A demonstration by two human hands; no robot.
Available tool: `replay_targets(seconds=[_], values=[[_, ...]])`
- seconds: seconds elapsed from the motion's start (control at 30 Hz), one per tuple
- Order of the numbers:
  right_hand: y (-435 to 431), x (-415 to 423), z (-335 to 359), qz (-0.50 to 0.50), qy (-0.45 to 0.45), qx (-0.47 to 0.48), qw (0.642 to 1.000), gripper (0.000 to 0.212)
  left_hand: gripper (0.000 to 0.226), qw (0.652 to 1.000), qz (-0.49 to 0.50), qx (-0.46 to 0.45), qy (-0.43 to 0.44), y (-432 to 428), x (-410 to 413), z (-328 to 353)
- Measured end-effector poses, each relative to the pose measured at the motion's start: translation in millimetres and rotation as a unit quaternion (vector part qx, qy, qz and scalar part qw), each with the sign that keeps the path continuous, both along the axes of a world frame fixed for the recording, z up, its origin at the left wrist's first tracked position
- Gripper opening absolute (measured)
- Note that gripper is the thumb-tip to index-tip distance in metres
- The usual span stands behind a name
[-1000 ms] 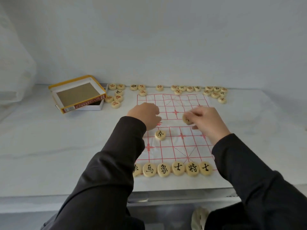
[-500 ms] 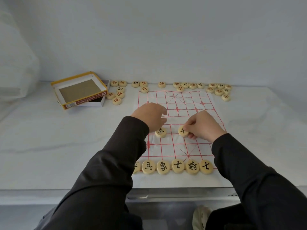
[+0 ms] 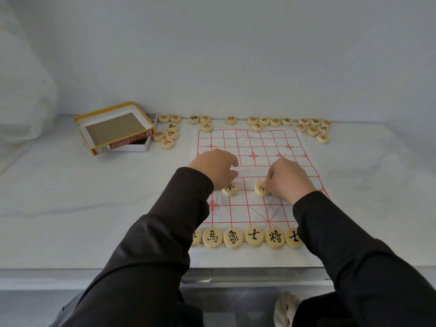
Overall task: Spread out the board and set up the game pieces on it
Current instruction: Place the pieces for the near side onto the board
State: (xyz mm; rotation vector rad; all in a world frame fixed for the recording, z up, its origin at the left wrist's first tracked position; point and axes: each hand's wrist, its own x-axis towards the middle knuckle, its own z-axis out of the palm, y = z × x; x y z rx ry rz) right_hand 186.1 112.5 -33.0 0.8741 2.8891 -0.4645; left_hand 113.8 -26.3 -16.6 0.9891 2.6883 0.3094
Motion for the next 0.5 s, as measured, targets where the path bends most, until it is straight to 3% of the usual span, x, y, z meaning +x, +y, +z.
replay_targets(seconds=[0.37, 0.5], values=[[10.9, 3.6, 6.2, 0.003, 0.033, -0.013, 0.999, 0.026, 0.036, 1.0, 0.019, 0.015, 0.011, -6.3, -7.7, 6.0], [4.7, 5.9, 9.2, 0.03, -0.003, -0.008, 1.0, 0.032, 0.036, 1.0, 0.019, 0.01, 0.01, -7.6, -8.3, 6.2]])
